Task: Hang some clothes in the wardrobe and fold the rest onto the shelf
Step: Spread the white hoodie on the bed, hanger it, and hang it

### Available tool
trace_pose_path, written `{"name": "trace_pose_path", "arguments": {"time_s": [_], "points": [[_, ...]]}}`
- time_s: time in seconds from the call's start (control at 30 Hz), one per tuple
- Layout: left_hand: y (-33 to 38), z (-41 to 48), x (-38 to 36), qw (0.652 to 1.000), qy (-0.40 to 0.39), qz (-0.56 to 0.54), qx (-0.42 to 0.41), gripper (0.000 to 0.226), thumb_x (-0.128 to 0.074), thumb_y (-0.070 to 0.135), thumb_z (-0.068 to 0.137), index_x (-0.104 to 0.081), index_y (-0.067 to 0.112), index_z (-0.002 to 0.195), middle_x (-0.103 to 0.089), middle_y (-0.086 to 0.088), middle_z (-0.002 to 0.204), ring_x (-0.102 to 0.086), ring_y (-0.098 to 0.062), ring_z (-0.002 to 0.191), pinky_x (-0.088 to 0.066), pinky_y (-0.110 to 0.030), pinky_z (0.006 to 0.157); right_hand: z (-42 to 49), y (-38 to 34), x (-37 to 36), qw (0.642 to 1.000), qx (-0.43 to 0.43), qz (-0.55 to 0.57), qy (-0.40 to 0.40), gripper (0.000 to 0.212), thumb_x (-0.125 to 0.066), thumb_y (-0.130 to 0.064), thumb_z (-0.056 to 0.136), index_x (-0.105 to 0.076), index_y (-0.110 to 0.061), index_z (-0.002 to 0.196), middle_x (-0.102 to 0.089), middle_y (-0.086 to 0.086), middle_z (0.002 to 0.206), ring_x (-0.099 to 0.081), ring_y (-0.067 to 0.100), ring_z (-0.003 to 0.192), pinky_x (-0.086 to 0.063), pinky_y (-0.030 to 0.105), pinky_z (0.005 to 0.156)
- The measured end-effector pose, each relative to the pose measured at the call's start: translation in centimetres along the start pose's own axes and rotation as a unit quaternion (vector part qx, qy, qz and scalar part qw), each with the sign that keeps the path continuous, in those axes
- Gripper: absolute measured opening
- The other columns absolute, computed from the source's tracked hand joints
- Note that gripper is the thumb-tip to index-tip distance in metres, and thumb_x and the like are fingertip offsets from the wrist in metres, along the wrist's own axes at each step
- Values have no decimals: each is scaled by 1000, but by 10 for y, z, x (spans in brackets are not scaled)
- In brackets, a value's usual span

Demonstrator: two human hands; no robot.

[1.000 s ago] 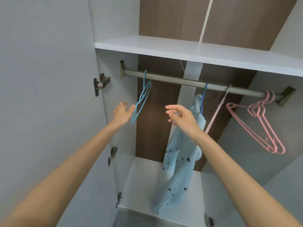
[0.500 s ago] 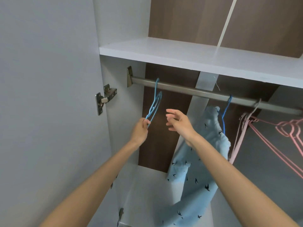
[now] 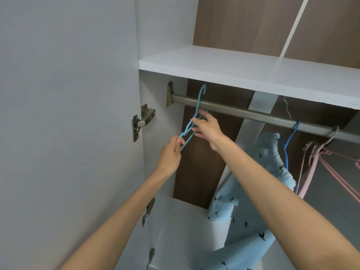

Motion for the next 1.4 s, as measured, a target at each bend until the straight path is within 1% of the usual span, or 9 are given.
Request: {"name": "trace_pose_path", "arguments": {"time_s": [0.33,0.47,0.63,0.8,0.9,1.07,1.17,1.27,1.4], "points": [[13,-49,13,998,23,-56,9,33,-28,24,104,-57,8,101,-41,8,66,-43,-6,59,-35,-5,51,-39,-3,8,1000,7,-15,12,38,-58,-13,95,-48,-24,129,-61,4,103,-64,14,85,-54,21,68],[25,-78,14,998,-34,-58,10,34,-29,25,104,-58,8,102,-42,8,71,-45,-6,66,-38,-5,58,-66,1,20,1000,5,-11,15,27,-57,-11,95,-52,-19,121,-59,6,95,-60,12,74,-55,20,66],[31,-137,12,987,-137,-89,-8,30,-37,25,102,-60,6,104,-46,3,64,-45,-2,56,-41,-10,58,-113,16,38,999,-21,-40,-25,21,-54,-10,96,-56,-16,116,-60,8,93,-56,12,70,-54,21,65],[26,-211,4,976,-198,-83,33,24,-39,27,102,-60,17,107,-56,4,80,-54,3,65,-43,-7,65,-177,45,50,992,-29,-89,-87,17,-50,-6,96,-55,-16,109,-60,6,90,-57,11,72,-53,21,66],[7,-247,6,983,-180,-17,31,13,-45,26,100,-56,26,106,-57,8,85,-55,-4,71,-42,-10,67,-219,62,56,984,-44,-114,-126,23,-46,0,93,-55,-16,108,-59,3,85,-54,11,71,-52,24,69],[-4,-294,18,992,-106,68,9,41,-49,11,97,-41,11,137,-41,-9,111,-45,-15,86,-34,-12,79,-282,87,62,954,-42,-229,-187,31,-39,4,92,-49,-15,115,-53,3,92,-51,13,73,-46,28,69],[-7,-311,26,990,-96,100,24,51,-49,9,96,-32,10,144,-37,-12,122,-46,-21,101,-35,-22,98,-316,100,63,927,-24,-303,-221,32,-35,1,95,-41,-20,119,-50,6,89,-47,15,70,-45,34,73],[-15,-327,32,984,-105,146,2,60,-53,11,95,-26,9,148,-35,-16,137,-36,-26,127,-24,-27,110,-349,103,62,893,-1,-368,-259,31,-35,-1,95,-37,-15,122,-49,4,86,-45,13,71,-45,37,76],[-20,-357,39,957,-154,243,-24,63,-50,27,97,-19,19,151,-27,-11,150,-25,-29,139,-18,-42,115,-402,101,58,863,8,-401,-307,26,-33,-3,96,-44,-14,117,-56,0,84,-49,15,77,-46,42,89]]}}
Point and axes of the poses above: each hand's wrist, its own z-axis towards the middle knuckle, its own x-axis out of the back of the hand, y = z × x, the point moved 4 cm from there along z, towards the middle knuckle
